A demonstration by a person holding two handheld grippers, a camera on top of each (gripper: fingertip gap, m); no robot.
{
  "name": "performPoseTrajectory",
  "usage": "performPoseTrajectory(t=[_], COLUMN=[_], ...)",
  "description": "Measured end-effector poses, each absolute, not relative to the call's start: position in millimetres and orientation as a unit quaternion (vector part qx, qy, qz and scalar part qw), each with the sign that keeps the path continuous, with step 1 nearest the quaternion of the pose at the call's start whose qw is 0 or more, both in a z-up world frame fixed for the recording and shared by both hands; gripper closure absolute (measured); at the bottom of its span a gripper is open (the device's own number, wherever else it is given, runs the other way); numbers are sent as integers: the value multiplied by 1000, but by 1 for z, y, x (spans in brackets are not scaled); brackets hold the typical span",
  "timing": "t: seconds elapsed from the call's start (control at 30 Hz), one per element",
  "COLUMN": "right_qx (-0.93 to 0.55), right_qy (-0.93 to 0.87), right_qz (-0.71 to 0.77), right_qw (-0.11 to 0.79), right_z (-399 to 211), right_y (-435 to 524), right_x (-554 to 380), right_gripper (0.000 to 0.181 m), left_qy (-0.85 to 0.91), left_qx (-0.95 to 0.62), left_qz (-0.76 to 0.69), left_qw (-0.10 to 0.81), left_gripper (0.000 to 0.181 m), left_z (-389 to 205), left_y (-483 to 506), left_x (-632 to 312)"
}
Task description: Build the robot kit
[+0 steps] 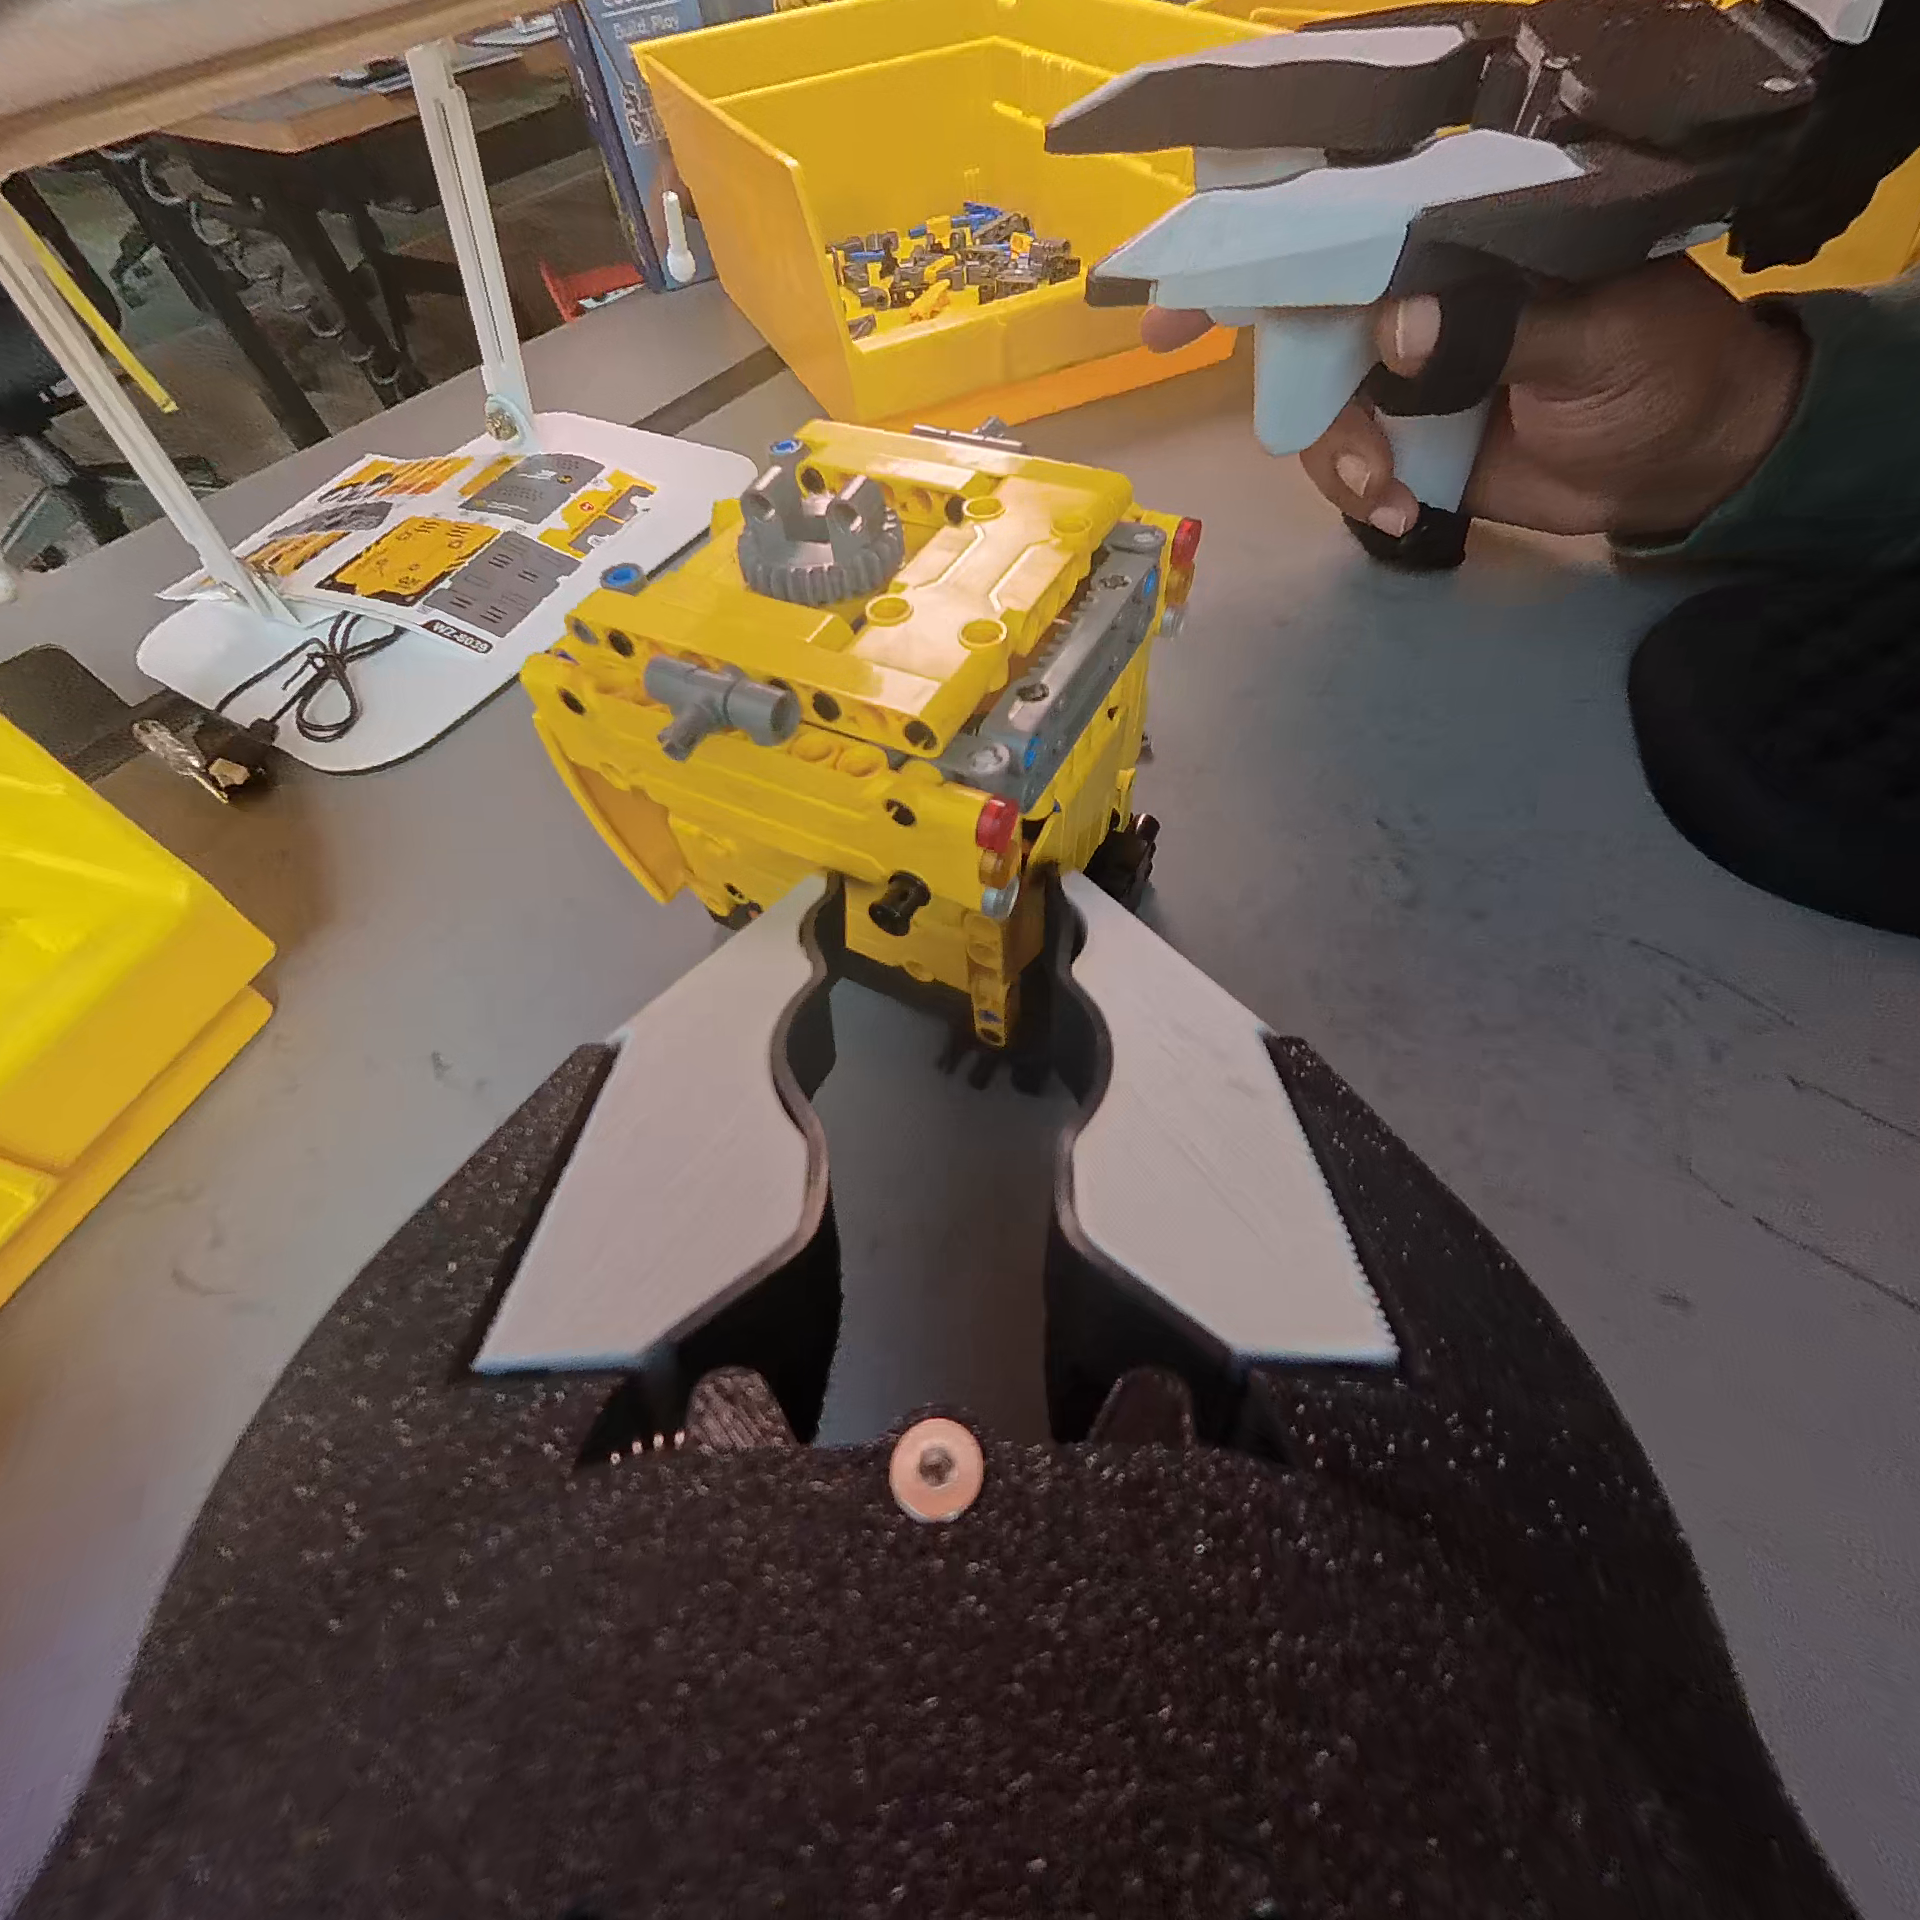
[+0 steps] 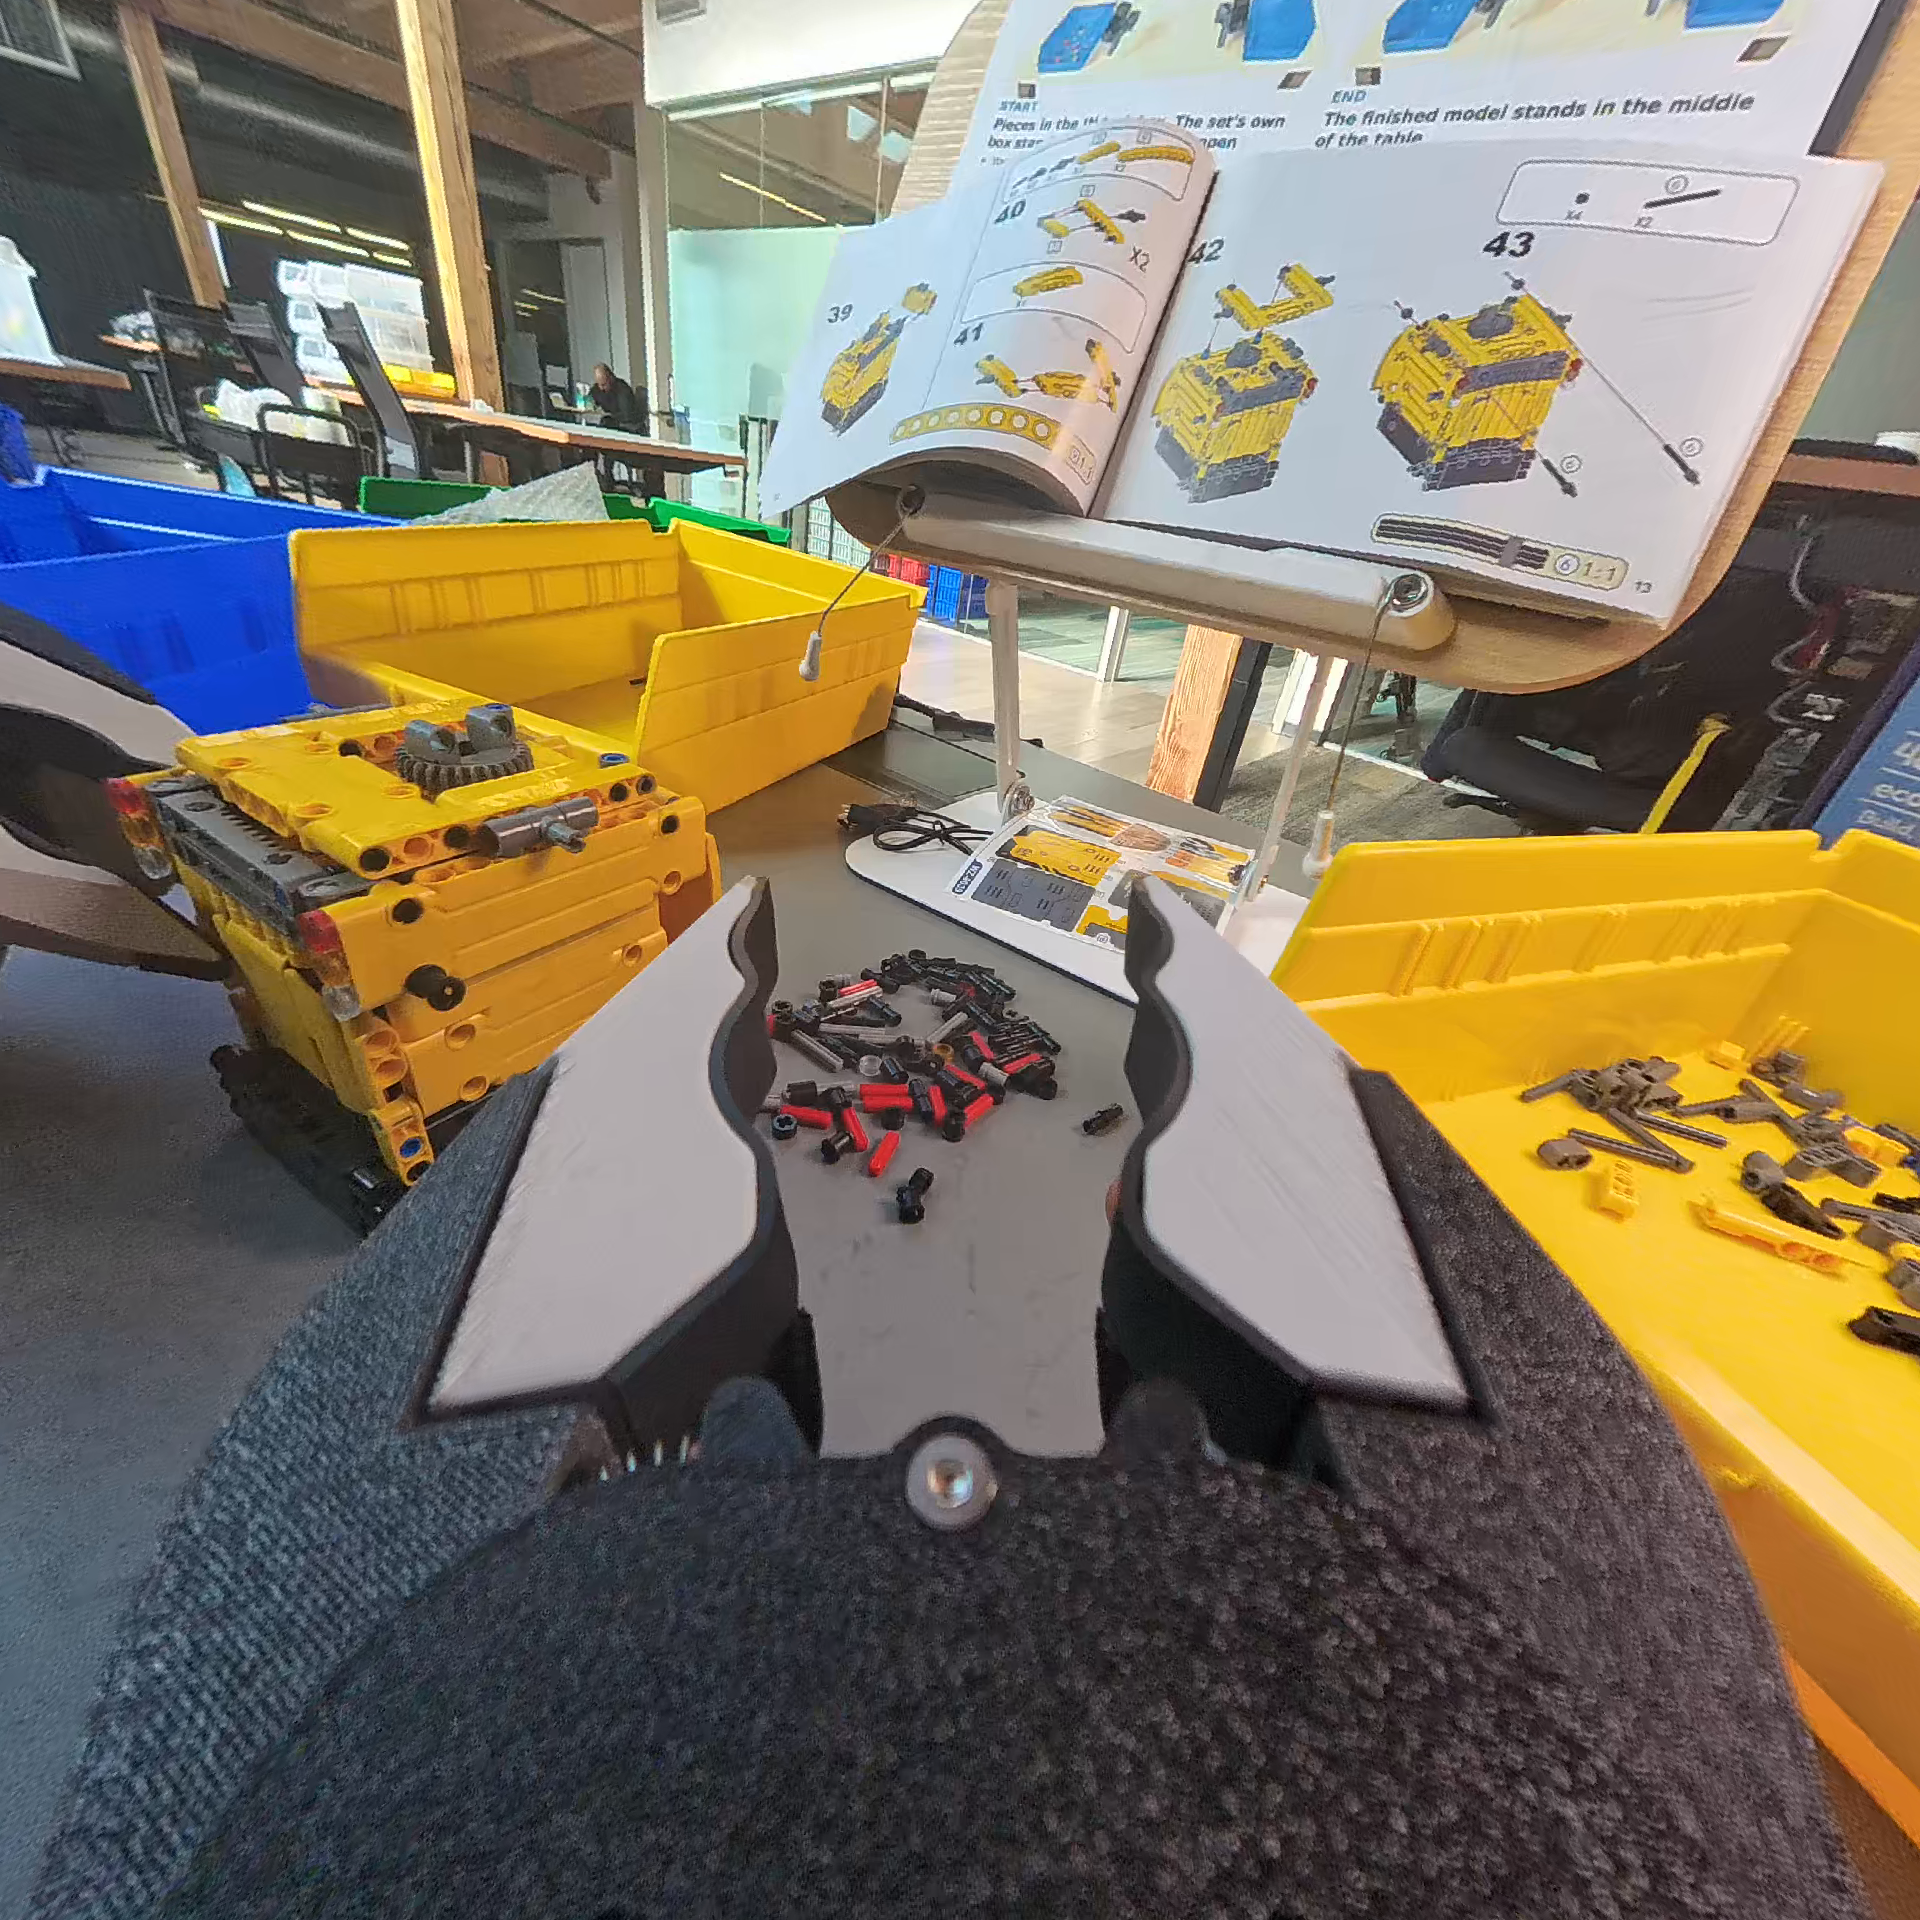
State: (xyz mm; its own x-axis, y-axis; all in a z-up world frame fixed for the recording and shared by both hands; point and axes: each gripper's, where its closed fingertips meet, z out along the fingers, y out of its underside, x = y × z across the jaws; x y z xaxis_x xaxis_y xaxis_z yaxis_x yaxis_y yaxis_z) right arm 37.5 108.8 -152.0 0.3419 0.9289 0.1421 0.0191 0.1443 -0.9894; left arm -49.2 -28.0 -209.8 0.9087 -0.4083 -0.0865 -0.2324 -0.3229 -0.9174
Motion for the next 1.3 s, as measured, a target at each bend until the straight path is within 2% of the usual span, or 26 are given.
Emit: performPoseTrajectory(t=[1.07,1.3], right_qx=[-566,-567], right_qy=[-428,-429], right_qz=[357,360], right_qw=[608,604], right_z=[-159,-160], right_y=[117,117], right_x=[36,35], right_gripper=[111,111], left_qy=[142,145], left_qx=[-821,-805], left_qz=[-32,-39], left_qw=[553,574], left_gripper=[149,145], left_z=[-210,-202], left_y=[-22,-22], left_x=[-71,-71])
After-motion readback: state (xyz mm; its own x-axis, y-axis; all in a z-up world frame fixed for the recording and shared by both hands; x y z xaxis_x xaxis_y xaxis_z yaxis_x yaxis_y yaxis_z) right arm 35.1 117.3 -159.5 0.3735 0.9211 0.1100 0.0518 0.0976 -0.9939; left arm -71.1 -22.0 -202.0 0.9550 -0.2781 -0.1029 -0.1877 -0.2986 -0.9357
